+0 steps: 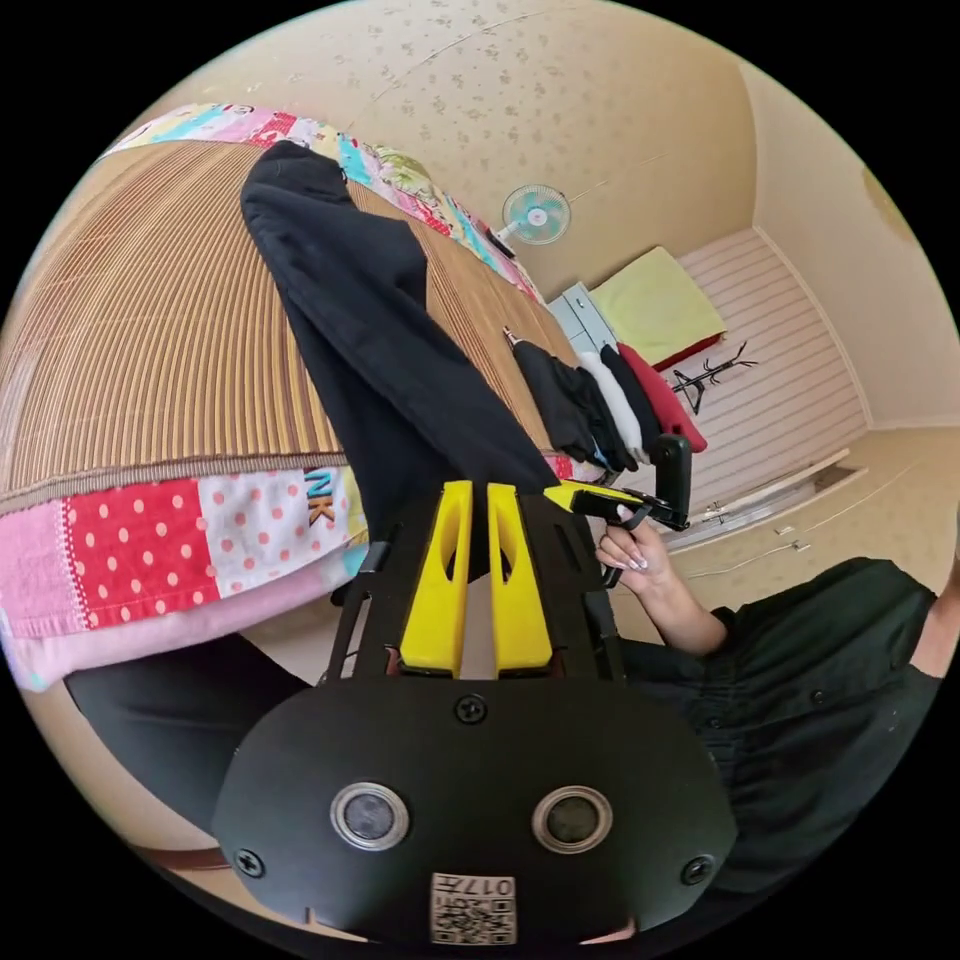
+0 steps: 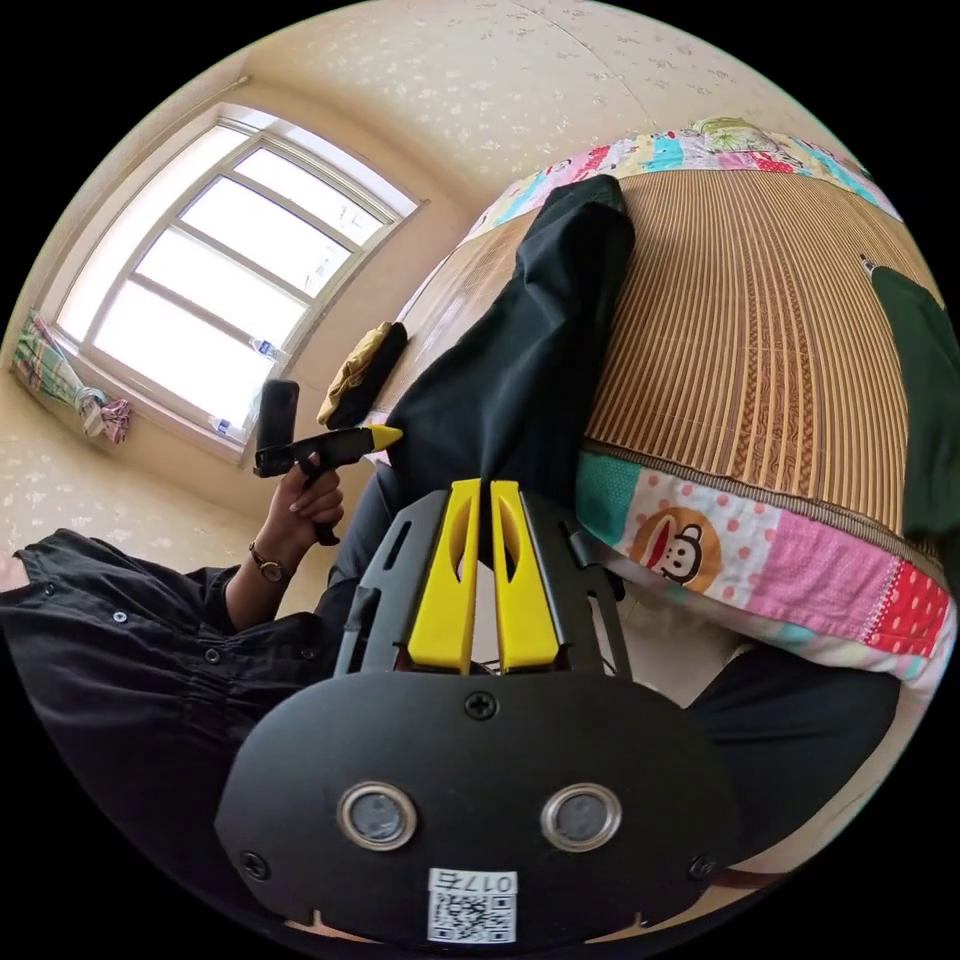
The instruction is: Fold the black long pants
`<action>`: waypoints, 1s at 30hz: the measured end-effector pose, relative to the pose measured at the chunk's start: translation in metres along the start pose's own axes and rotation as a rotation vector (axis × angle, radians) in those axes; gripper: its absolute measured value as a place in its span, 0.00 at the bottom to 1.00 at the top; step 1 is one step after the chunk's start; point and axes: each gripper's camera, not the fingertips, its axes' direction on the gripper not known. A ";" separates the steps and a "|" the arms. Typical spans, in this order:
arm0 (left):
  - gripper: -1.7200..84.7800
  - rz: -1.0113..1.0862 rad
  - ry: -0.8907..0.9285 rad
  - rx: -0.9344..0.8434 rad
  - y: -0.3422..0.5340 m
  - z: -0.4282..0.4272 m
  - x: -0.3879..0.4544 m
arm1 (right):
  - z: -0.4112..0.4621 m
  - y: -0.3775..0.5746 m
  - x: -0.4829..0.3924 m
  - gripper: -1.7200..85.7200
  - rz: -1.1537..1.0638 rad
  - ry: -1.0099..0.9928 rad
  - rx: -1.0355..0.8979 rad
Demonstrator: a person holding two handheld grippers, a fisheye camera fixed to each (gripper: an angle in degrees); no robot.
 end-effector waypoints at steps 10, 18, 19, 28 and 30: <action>0.12 -0.201 0.017 0.101 0.030 -0.005 -0.052 | -0.008 0.009 0.039 0.11 0.069 0.021 -0.042; 0.18 -0.141 -0.074 0.086 -0.024 0.001 -0.074 | -0.017 -0.055 0.096 0.16 0.086 -0.052 -0.063; 0.18 -0.158 -0.043 0.063 -0.025 0.009 -0.080 | -0.012 -0.059 0.102 0.17 0.087 -0.077 -0.080; 0.11 -0.233 0.274 0.029 0.027 0.038 -0.079 | -0.013 -0.035 0.115 0.06 0.078 -0.418 -0.059; 0.11 -0.171 0.421 0.078 0.039 0.025 -0.063 | -0.029 -0.027 0.100 0.05 -0.003 -0.478 -0.055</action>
